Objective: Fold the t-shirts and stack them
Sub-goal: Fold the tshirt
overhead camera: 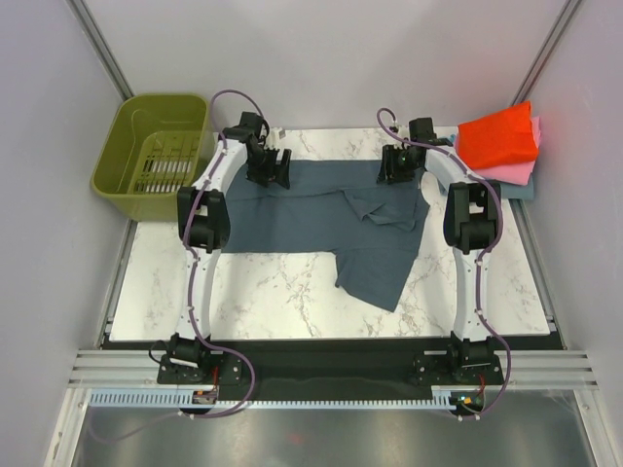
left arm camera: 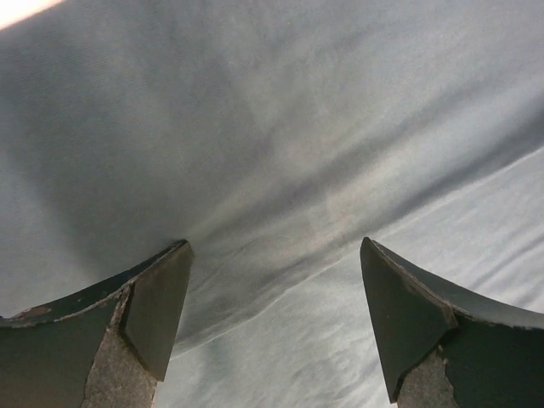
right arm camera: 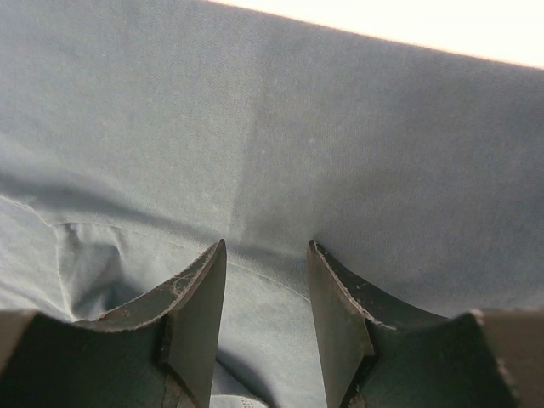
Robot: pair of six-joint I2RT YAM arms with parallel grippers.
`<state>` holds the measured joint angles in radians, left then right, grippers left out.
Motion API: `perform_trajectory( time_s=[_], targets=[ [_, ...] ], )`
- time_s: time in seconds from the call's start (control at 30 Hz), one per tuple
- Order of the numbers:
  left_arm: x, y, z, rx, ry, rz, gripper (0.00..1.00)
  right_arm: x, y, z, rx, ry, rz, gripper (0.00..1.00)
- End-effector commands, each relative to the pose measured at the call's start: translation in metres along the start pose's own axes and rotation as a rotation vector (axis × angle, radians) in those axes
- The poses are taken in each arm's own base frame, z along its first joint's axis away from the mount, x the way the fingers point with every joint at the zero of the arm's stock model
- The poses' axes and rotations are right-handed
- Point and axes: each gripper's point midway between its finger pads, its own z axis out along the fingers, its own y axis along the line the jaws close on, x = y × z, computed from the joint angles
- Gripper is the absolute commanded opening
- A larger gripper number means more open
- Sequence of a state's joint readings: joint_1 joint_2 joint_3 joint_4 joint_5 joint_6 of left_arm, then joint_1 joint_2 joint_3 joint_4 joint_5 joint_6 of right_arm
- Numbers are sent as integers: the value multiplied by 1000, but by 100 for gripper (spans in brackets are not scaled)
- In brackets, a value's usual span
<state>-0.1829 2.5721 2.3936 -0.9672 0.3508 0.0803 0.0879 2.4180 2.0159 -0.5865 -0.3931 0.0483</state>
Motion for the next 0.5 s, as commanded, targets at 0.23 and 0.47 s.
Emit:
perform_trajectory(
  time_s=[0.23, 0.47],
  targets=[
    [-31, -43, -117, -109, -181, 105, 93, -20, 9, -74, 61, -69, -92, 53],
    [52, -68, -93, 45, 40, -35, 89, -4, 36, -107, -13, -54, -140, 52]
  ],
)
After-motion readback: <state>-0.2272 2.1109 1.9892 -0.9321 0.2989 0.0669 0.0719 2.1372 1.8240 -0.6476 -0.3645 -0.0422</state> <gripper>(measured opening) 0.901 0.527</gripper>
